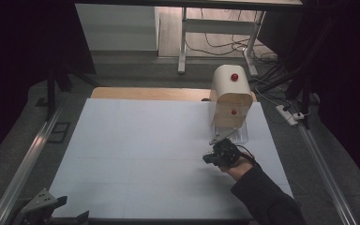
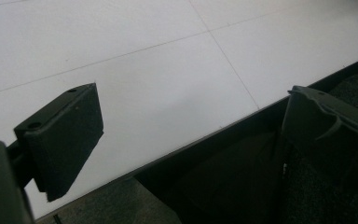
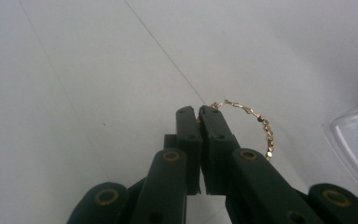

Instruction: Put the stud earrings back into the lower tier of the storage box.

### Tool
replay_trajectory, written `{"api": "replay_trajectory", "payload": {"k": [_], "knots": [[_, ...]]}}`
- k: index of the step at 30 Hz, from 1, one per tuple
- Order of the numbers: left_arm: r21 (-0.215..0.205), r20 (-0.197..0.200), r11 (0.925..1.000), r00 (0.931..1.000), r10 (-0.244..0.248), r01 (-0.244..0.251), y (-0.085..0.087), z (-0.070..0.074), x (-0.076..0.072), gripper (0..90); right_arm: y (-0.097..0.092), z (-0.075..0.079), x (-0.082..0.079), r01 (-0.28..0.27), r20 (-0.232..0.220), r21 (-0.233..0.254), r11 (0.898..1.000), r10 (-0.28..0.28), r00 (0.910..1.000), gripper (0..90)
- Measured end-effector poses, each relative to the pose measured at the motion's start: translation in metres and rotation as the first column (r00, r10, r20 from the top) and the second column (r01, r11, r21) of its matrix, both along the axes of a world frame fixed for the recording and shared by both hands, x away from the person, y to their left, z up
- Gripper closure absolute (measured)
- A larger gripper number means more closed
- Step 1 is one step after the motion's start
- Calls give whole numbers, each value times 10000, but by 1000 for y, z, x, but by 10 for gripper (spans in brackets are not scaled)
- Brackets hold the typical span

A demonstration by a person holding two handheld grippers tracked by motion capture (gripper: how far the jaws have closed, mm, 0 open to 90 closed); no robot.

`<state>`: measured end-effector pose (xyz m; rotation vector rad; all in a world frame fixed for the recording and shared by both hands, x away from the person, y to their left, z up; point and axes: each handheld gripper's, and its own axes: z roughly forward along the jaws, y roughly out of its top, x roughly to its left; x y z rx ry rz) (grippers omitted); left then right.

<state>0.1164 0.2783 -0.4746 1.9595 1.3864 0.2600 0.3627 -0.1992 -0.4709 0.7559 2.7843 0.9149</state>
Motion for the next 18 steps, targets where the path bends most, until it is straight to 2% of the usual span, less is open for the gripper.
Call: {"api": "replay_trajectory", "payload": {"k": [10,18], "knots": [[-8,-8,10000,10000,7,-7,0,0,0,57,-1,20,-8,77,458,751,9971,-111,9989,881],[-21,-9,10000,10000,-5,5,0,0,0,56,-12,37,-5,610,884,1350,9890,-734,9934,880]]}}
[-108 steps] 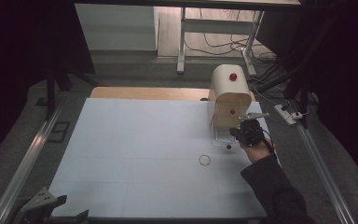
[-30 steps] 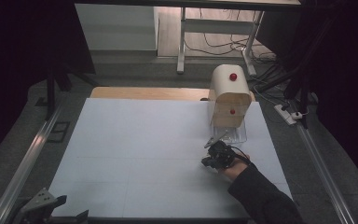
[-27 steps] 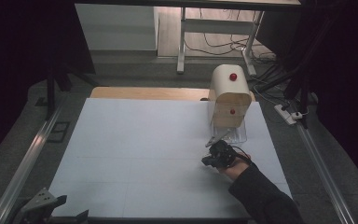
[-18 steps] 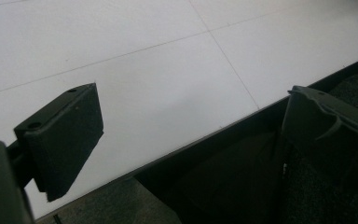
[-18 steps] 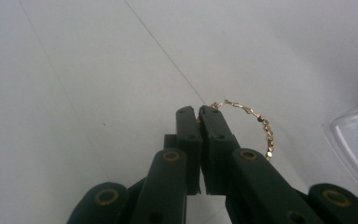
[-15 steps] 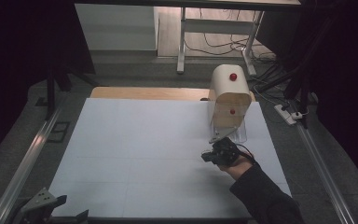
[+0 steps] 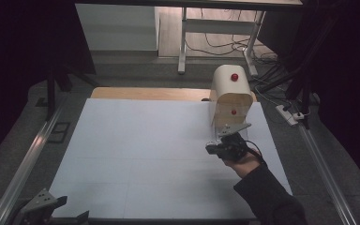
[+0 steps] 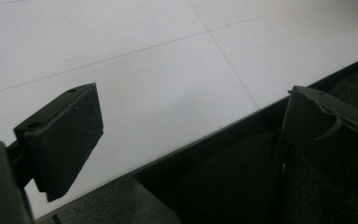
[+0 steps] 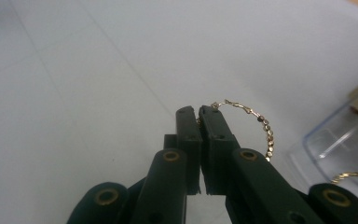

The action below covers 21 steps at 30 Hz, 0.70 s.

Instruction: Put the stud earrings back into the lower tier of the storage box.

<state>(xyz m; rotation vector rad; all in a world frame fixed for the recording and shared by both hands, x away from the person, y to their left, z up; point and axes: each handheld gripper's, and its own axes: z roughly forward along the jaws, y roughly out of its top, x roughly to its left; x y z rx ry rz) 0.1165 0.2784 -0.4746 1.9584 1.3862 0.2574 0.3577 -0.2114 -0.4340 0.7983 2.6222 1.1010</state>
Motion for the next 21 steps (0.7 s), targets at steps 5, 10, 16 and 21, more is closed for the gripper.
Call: {"api": "replay_trajectory", "payload": {"k": [5,10,16,21], "knots": [[-7,5,10000,10000,-2,2,0,0,0,56,-11,8,4,452,249,263,9986,-459,9986,880],[9,7,10000,10000,-8,8,0,0,0,56,-23,11,10,1037,449,336,9940,-1052,9934,880],[16,6,10000,10000,-4,4,0,0,0,56,-36,10,19,1666,540,413,9852,-1687,9842,880],[19,8,10000,10000,-6,6,0,0,0,56,-43,7,26,2146,601,462,9756,-2172,9743,879]]}}
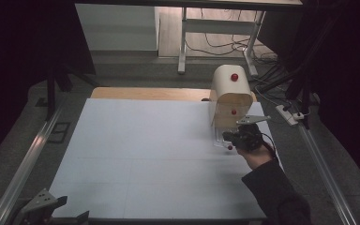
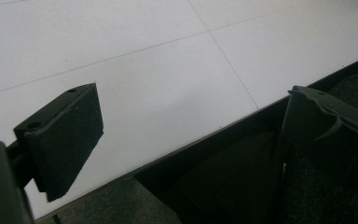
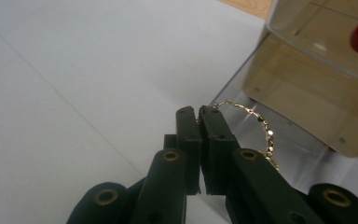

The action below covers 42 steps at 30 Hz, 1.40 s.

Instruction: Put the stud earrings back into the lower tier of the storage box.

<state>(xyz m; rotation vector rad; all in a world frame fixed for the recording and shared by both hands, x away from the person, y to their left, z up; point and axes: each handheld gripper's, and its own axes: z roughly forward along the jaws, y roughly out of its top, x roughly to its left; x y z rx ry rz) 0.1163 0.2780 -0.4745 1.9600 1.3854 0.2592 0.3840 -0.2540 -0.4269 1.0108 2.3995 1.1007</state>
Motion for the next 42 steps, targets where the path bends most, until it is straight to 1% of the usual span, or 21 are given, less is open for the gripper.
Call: {"api": "replay_trajectory", "payload": {"k": [5,8,9,11,14,15,16,19,21,22,24,25,27,31,36,39,42], "knots": [[30,5,10000,10000,2,-2,0,0,-1,56,-2,-3,9,402,146,-20,9992,-402,9991,879],[18,-9,10000,10000,9,-9,0,0,-1,56,-1,-5,12,518,265,-55,9986,-517,9983,879],[22,-16,10000,10000,15,-15,0,0,0,57,-2,-8,16,645,354,-82,9979,-641,9973,878],[44,-28,10000,10000,19,-19,0,0,0,57,-2,-9,17,706,372,-100,9975,-702,9968,878],[51,-34,10000,10000,15,-15,0,0,0,57,-2,-16,24,914,403,-338,9952,-900,9951,878],[47,-38,10000,10000,17,-17,0,0,0,57,-2,-16,24,914,403,-338,9952,-900,9951,878],[39,-39,10000,10000,10,-10,0,0,0,57,-2,-18,25,957,381,-438,9944,-940,9948,878],[39,-44,10000,10000,-4,4,0,0,0,57,-5,-22,29,1070,295,-479,9931,-1056,9940,878],[42,-46,10000,10000,-14,14,0,0,0,57,-5,-28,31,1149,143,-527,9920,-1143,9933,877],[44,-43,10000,10000,-18,18,0,0,0,57,-5,-28,31,1149,143,-527,9920,-1143,9933,877],[43,-36,10000,10000,-26,26,0,0,0,57,-4,-34,32,1175,52,-726,9904,-1174,9931,876],[51,-39,10000,10000,-31,32,0,0,0,57,-4,-34,32,1175,52,-726,9904,-1174,9931,876],[64,-37,10000,10000,-51,52,0,0,0,57,-3,-36,33,1158,33,-910,9891,-1160,9932,876],[72,-52,10000,10000,-60,61,-1,0,0,57,-2,-39,33,1167,-37,-1023,9879,-1176,9930,874],[78,-57,9999,10000,-69,69,-1,0,0,58,-3,-42,34,1260,-178,-948,9875,-1282,9916,859],[69,-51,10000,10000,-67,68,-1,0,0,58,-4,-43,35,1262,-271,-924,9877,-1292,9913,828],[62,-46,10000,10000,-77,77,0,0,0,58,-3,-42,34,1292,-230,-872,9878,-1316,9910,799]]}}
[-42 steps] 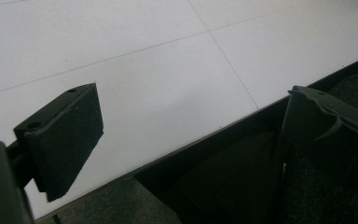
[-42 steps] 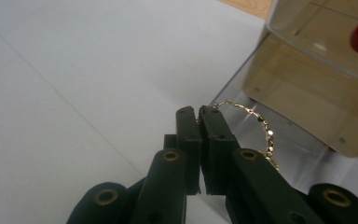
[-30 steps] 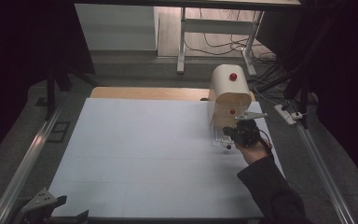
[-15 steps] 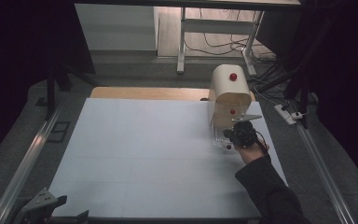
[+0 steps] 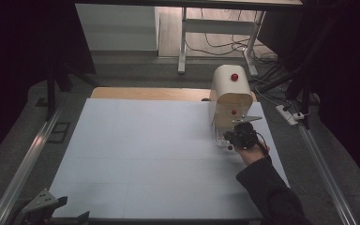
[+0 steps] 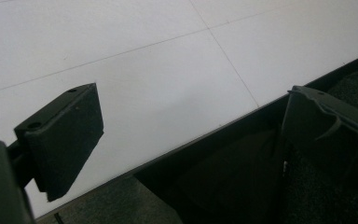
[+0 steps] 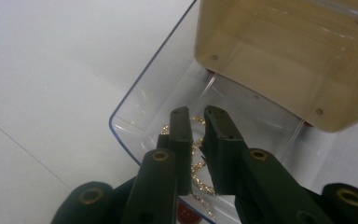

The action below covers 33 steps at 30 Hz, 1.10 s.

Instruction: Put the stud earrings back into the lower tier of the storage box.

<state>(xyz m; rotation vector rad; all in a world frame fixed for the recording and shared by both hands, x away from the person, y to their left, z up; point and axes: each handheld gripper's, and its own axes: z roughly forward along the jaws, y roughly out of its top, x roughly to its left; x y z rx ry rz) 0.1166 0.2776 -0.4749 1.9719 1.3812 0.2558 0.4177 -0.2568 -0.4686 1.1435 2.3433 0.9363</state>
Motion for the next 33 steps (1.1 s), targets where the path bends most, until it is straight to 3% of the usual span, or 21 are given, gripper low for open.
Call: {"api": "replay_trajectory", "payload": {"k": [14,20,33], "knots": [[-62,35,10000,10000,3,-3,0,0,0,57,1,8,-6,-41,-259,518,9986,55,9996,537],[-113,38,9999,10000,-17,18,1,0,0,55,1,11,-9,-255,-617,748,9969,301,9976,414],[-136,31,9999,10000,-9,10,1,0,0,54,3,23,-24,-667,-415,1109,9916,717,9966,183]]}}
